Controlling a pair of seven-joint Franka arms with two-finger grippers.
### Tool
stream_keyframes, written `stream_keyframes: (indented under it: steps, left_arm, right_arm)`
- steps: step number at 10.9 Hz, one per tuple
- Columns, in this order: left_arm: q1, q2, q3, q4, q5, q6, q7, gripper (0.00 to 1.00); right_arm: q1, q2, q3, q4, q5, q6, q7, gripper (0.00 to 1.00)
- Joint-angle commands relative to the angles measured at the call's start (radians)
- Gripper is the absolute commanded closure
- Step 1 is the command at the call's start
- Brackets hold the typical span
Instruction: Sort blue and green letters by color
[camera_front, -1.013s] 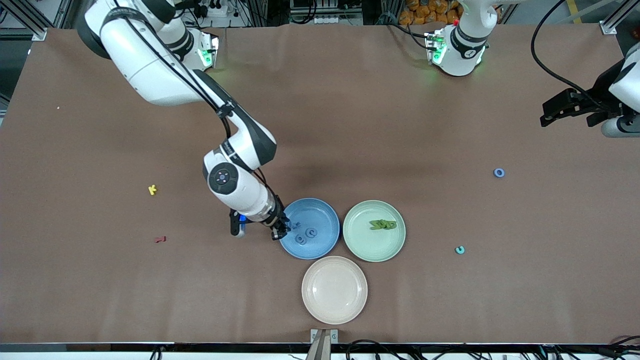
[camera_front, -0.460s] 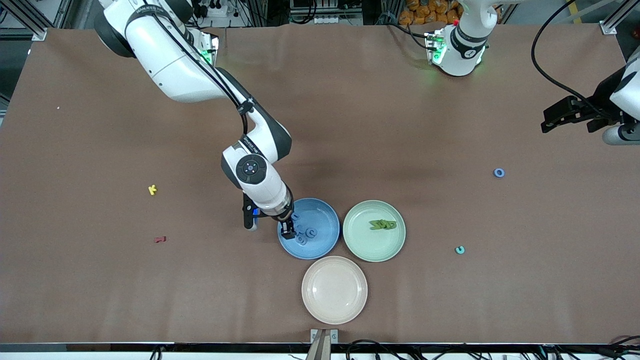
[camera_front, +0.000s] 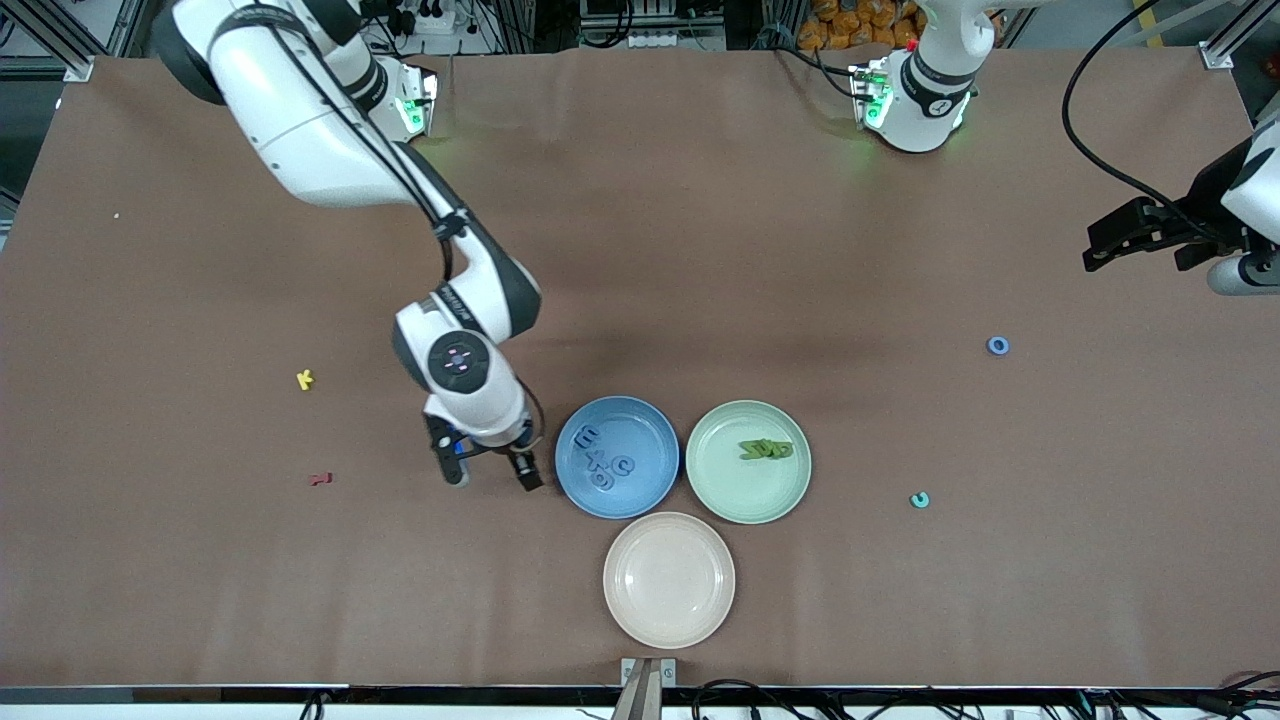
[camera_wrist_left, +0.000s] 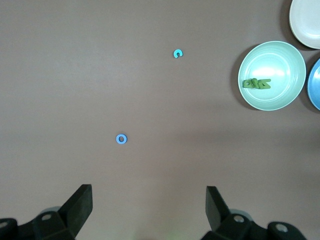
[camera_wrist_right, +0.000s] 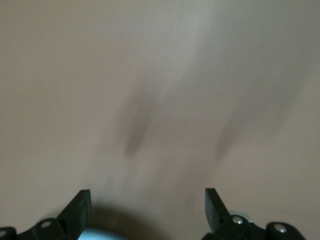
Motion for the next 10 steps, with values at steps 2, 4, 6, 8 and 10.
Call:
stream_keyframes:
  steps: [2, 4, 6, 8, 10]
  left_arm:
    - [0.004, -0.002, 0.004, 0.004, -0.011, 0.009, 0.025, 0.00]
    - [0.004, 0.000, 0.004, 0.004, -0.011, 0.010, 0.025, 0.00]
    - [0.004, 0.000, 0.004, 0.004, -0.011, 0.010, 0.027, 0.00]
    - [0.004, 0.000, 0.004, 0.004, -0.013, 0.012, 0.027, 0.00]
    - [0.004, 0.000, 0.004, 0.004, -0.013, 0.012, 0.025, 0.00]
  right_arm:
    - [-0.172, -0.290, 0.015, -0.356, -0.014, -0.003, -0.456, 0.00]
    - [-0.250, -0.395, 0.015, -0.464, -0.014, -0.003, -0.687, 0.00]
    - [-0.268, -0.467, 0.004, -0.532, -0.010, 0.004, -0.869, 0.00]
    - [-0.266, -0.536, -0.023, -0.576, 0.004, -0.001, -1.082, 0.00]
    - [-0.266, -0.597, -0.060, -0.584, 0.123, -0.060, -1.299, 0.00]
